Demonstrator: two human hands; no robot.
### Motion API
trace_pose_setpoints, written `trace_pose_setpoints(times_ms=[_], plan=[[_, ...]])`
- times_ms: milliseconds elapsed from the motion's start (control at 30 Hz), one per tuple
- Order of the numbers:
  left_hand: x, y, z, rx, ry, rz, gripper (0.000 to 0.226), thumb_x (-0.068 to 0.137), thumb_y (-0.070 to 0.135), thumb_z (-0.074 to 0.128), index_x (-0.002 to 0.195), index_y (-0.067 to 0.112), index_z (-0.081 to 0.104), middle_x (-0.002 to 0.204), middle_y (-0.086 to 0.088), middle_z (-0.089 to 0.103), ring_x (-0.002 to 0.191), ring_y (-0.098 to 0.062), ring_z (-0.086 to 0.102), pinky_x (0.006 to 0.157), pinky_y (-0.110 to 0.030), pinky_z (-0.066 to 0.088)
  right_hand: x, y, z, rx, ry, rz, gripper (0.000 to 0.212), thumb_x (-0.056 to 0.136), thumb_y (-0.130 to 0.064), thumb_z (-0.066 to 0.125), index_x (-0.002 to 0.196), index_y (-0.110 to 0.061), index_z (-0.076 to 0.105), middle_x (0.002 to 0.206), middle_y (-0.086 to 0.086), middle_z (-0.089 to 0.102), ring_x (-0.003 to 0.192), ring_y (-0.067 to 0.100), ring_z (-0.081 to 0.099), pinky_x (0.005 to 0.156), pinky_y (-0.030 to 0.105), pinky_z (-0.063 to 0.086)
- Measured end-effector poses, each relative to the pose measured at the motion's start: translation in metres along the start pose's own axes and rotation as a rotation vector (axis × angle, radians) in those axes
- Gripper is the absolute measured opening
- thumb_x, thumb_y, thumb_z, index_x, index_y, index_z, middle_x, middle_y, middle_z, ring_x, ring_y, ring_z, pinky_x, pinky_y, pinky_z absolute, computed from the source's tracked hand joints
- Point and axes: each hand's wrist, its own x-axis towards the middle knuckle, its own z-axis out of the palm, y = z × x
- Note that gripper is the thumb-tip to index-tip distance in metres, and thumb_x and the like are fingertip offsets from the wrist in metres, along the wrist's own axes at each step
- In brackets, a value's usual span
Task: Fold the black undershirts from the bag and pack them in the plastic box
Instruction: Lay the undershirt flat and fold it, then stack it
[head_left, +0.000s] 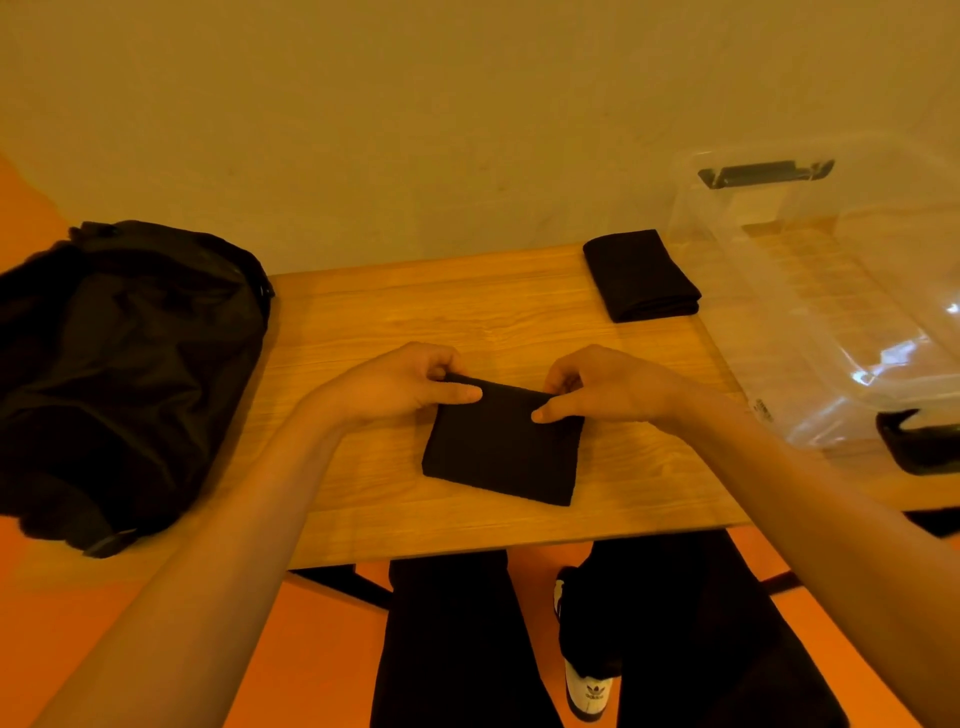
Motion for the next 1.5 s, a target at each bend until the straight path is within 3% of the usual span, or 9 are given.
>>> trace_pose_setpoints(times_ms=[67,167,233,467,633,1000,1200,1333,1500], plan=[[-0.004,0.001,0.006,-0.153,0.028,-0.022,0.025,0.093,0.034,0.067,0.11,0.016,0.066,0.11,0.001,0.073,0.104,-0.009,0.067,0.084,-0.016,0.051,-0.006,0.003,0.002,0.043,0.01,-0.004,0.028,0.088,-0.038,0.074,0.109,-0.022,0.066,0.109,-0.003,0.065,0.103,0.013,0.06,0.088,0.03,0.05],[-0.007,-0.003,0.015,-0.453,0.055,-0.065,0.038,0.081,0.035,0.072,0.111,0.013,0.065,0.104,-0.005,0.076,0.107,-0.023,0.07,0.097,-0.039,0.054,-0.018,0.007,0.007,0.107,0.057,-0.027,0.031,0.091,-0.037,0.071,0.116,-0.021,0.064,0.11,-0.003,0.067,0.101,0.01,0.062,0.085,0.026,0.05],[-0.011,-0.004,0.02,-0.529,0.024,-0.09,0.044,0.077,0.029,0.077,0.117,0.014,0.065,0.106,-0.005,0.076,0.105,-0.021,0.072,0.093,-0.038,0.058,-0.023,0.011,0.012,0.156,0.082,-0.043,0.028,0.092,-0.034,0.07,0.114,-0.019,0.063,0.107,-0.004,0.068,0.097,0.007,0.062,0.078,0.02,0.05],[-0.017,-0.002,0.027,-0.491,0.089,-0.057,0.034,0.086,0.02,0.076,0.119,0.018,0.071,0.113,0.0,0.076,0.109,-0.015,0.07,0.099,-0.038,0.056,-0.036,0.02,0.022,0.419,0.243,-0.063,0.026,0.092,-0.039,0.067,0.111,-0.022,0.063,0.107,-0.006,0.067,0.101,0.007,0.063,0.073,0.018,0.047],[-0.017,0.013,0.026,-0.606,0.077,0.0,0.036,0.094,0.021,0.068,0.128,0.011,0.06,0.111,-0.008,0.075,0.107,-0.023,0.072,0.097,-0.044,0.057,-0.046,0.026,0.022,0.469,0.19,-0.023,0.042,0.085,-0.041,0.075,0.123,-0.027,0.063,0.113,-0.012,0.065,0.103,0.003,0.059,0.076,0.019,0.044],[-0.004,0.045,0.016,-0.459,0.195,0.108,0.02,0.097,0.031,0.062,0.114,0.02,0.061,0.1,-0.002,0.078,0.095,-0.017,0.075,0.073,-0.027,0.059,-0.054,0.032,0.019,0.639,0.269,-0.027,0.028,0.093,-0.035,0.069,0.116,-0.019,0.064,0.108,-0.003,0.074,0.104,0.01,0.069,0.091,0.03,0.055],[0.043,0.079,0.012,-0.497,0.254,0.142,0.02,0.095,0.033,0.068,0.111,0.021,0.067,0.1,-0.001,0.078,0.092,-0.013,0.075,0.071,-0.024,0.056,-0.048,0.035,0.007,0.97,0.496,-0.041,0.027,0.095,-0.038,0.066,0.111,-0.017,0.069,0.099,-0.005,0.075,0.087,0.001,0.071,0.071,0.019,0.054],[0.093,0.107,0.006,-0.531,0.291,0.152,0.019,0.092,0.027,0.073,0.106,0.015,0.07,0.093,0.0,0.076,0.088,-0.012,0.074,0.07,-0.024,0.057,-0.031,0.036,-0.006,1.121,0.638,0.015,0.023,0.09,-0.034,0.073,0.108,-0.02,0.071,0.095,-0.01,0.075,0.085,-0.001,0.072,0.082,0.024,0.055],[0.163,0.131,-0.001,-0.435,0.246,0.125,0.023,0.089,0.027,0.078,0.105,0.01,0.073,0.101,-0.006,0.076,0.097,-0.019,0.074,0.084,-0.033,0.059,0.002,0.041,-0.022,1.262,0.847,0.141,0.05,0.082,-0.039,0.081,0.124,-0.015,0.066,0.112,0.0,0.072,0.101,0.01,0.069,0.091,0.031,0.056]])
